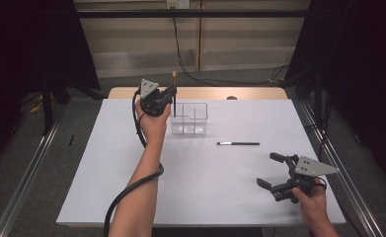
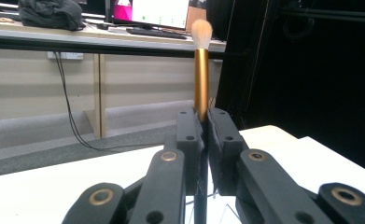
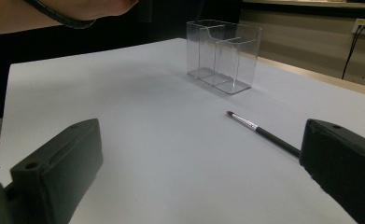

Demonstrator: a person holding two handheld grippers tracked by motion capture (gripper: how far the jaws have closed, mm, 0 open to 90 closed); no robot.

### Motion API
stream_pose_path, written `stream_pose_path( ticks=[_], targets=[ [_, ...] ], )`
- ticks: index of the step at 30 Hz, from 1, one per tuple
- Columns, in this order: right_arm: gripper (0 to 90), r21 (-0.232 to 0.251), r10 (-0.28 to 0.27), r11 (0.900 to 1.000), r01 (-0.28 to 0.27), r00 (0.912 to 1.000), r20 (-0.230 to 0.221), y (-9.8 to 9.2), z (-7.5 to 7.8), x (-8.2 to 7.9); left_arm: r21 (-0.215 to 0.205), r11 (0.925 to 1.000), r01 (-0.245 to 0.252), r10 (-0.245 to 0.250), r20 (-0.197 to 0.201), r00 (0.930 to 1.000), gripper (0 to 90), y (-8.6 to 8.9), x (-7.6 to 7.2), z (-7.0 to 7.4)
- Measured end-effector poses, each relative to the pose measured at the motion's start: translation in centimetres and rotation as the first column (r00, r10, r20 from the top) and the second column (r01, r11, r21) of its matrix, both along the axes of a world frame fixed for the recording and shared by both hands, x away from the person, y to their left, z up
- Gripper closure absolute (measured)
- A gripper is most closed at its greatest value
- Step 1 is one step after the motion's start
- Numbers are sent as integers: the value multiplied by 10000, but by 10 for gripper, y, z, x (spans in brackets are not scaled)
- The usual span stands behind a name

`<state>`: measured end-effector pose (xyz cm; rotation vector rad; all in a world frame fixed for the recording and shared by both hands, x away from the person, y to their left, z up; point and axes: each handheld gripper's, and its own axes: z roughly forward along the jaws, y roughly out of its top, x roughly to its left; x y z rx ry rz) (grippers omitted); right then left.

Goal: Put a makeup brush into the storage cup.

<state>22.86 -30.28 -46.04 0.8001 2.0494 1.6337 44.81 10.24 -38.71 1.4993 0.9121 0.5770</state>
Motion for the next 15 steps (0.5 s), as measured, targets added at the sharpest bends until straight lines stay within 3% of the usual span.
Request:
stream_pose_path(
  ticks=[15],
  targets=[
    [0,-36,16,10000,-16,10000,24,1,0,0,-50,10000,-21,21,-147,9999,839,0,-2,-7]
  ],
)
